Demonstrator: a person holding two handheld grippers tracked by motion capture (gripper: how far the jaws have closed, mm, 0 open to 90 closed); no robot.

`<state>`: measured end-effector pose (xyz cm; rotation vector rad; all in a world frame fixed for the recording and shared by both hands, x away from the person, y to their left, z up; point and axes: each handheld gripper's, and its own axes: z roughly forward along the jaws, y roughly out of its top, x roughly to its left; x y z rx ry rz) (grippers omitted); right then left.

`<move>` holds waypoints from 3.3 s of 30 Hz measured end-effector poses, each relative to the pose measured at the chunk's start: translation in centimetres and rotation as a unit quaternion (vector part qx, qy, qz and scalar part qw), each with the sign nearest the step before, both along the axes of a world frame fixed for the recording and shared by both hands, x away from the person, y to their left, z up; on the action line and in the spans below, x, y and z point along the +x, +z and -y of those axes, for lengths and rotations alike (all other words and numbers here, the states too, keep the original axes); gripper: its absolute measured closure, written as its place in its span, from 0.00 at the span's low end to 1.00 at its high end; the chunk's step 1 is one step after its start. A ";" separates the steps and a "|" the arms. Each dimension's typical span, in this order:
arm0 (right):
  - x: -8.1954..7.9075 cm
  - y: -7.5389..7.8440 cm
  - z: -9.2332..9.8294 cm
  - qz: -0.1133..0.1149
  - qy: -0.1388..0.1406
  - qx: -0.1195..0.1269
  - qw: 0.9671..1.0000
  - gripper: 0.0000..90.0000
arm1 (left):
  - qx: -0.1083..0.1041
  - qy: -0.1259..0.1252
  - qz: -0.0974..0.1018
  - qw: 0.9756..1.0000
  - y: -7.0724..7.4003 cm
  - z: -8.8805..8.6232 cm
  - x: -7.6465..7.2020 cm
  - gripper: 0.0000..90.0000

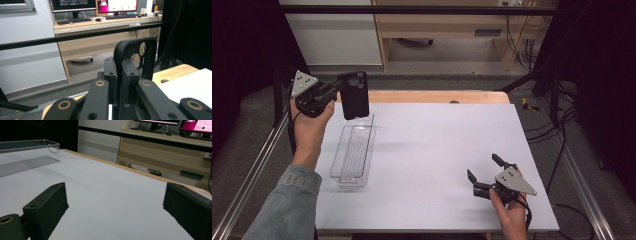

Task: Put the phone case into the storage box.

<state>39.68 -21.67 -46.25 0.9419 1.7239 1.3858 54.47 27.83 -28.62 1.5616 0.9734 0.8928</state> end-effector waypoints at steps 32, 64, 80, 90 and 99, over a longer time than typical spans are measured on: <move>0.0 0.0 0.0 0.002 0.004 0.002 1.000 0.06 | -0.010 0.018 -0.016 1.000 -1.5 -1.9 1.6 0.93; -0.1 0.0 -0.1 0.005 0.006 0.000 1.000 0.06 | -0.009 0.015 -0.032 0.999 -3.1 -2.3 2.6 0.93; 0.0 -0.1 0.1 0.004 0.006 0.000 1.000 0.06 | 0.001 0.020 -0.043 0.999 -3.9 -2.4 3.3 0.93; 0.0 -0.1 0.0 0.004 0.008 -0.001 1.000 0.06 | 0.005 0.018 -0.056 0.998 -5.4 -1.9 4.0 0.93; 0.1 -0.2 -0.1 0.003 0.010 -0.002 1.000 0.06 | 0.007 0.022 -0.063 0.998 -6.3 -1.5 4.8 0.93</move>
